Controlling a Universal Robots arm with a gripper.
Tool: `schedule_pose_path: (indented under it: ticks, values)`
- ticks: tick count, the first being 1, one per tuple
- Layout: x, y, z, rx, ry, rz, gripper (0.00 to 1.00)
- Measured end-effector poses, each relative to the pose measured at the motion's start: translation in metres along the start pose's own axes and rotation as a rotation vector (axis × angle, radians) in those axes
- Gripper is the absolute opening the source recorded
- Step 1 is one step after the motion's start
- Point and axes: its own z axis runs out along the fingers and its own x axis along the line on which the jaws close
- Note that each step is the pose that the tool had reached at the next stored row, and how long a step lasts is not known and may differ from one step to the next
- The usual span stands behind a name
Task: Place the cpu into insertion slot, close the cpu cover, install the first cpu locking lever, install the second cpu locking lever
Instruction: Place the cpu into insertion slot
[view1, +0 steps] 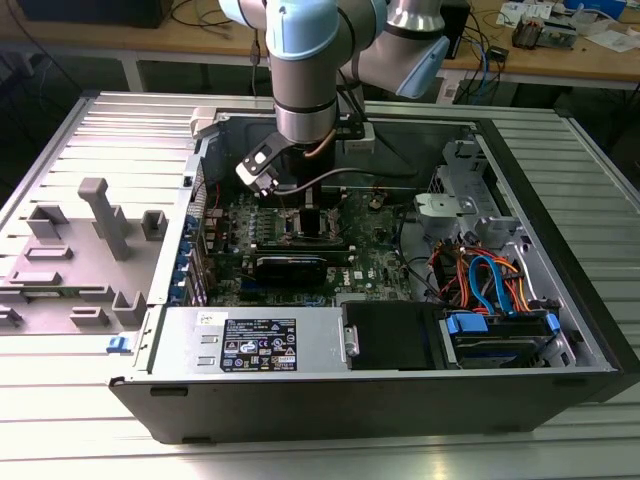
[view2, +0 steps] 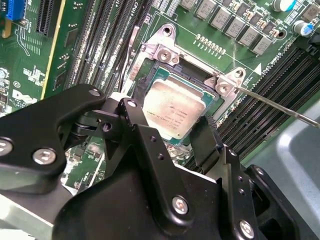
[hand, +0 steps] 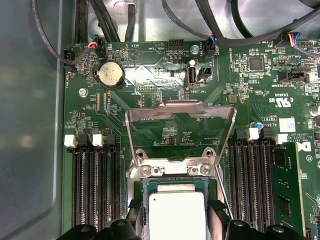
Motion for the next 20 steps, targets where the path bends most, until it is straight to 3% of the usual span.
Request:
schedule_pose_path:
  ticks: [7, 12, 15, 20]
  values:
    - [-0.0001, 0.0008, -0.0062, 0.0047, 0.0, 0.0, 0.62]
    - [-0.0004, 0.003, -0.0157, 0.0218, -0.0004, -0.001, 0.62]
    - [-0.0003, 0.0054, -0.0163, 0.0343, -0.0004, -0.001, 0.62]
    - [-0.0003, 0.006, -0.0163, 0.0358, -0.0006, -0.001, 0.42]
